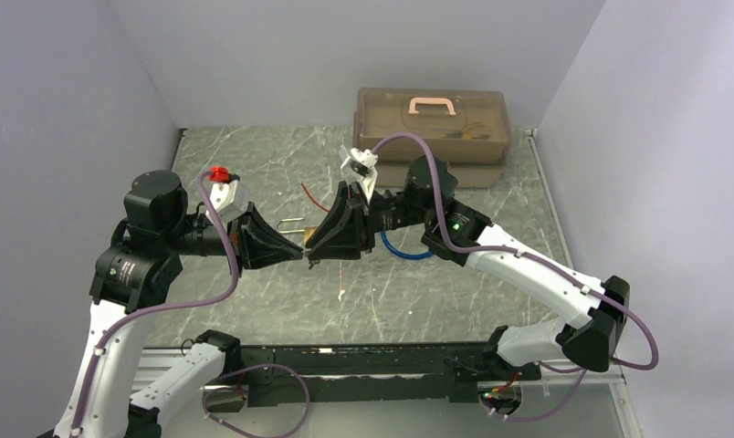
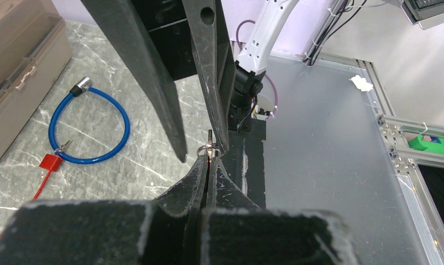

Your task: Unlock with the key

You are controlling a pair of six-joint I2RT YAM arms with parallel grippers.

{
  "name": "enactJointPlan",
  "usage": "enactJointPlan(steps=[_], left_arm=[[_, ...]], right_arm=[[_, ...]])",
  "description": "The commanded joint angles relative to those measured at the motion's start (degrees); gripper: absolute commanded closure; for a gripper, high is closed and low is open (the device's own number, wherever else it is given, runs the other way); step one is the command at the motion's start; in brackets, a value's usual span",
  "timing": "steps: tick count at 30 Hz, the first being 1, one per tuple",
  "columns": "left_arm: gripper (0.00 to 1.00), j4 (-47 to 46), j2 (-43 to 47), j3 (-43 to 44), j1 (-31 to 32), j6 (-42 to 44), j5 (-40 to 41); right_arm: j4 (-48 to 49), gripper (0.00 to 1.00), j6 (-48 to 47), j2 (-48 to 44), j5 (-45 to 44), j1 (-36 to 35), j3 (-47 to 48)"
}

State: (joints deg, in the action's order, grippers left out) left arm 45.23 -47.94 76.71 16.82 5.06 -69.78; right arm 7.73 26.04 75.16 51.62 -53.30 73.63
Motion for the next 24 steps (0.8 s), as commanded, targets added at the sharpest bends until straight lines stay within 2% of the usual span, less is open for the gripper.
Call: enactJointPlan(steps=[1,5,8,13,19,24], left_arm=[[1.0,-2.0,-0.1,0.6,-0.4,-0.5,-2.0],[1.0,-2.2,-0.1,0.6,-0.5,-0.8,-2.2],[1.0,-2.1,-0.1,0.7,-0.5,-0.6,-2.2],[1.0,-2.0,0.0,0.6,-0.6,-0.4,-1.9],[1.0,-2.1,0.0,1.4,-1.0,-0.7,-1.5],[1.0,-2.8,-0.4,1.4,-1.2,-1.3,-1.8]], right_arm=[[0.3,0.73,-1.1,-0.2,1.5,-0.9,2.7],[1.8,0.85,-0.6,-0.4,0.8,-1.0,2.0],[2.8,1.0,-0.1,-0.8,0.0,-1.1,1.4],[3.1,1.0,0.0,-1.3,0.6,-1.3,0.6],[-3.7,1.0,-5.1,-1.2,2.2,-1.3,0.7],[-3.7,1.0,-5.8,-2.7,-2.7,-1.6,-1.3]])
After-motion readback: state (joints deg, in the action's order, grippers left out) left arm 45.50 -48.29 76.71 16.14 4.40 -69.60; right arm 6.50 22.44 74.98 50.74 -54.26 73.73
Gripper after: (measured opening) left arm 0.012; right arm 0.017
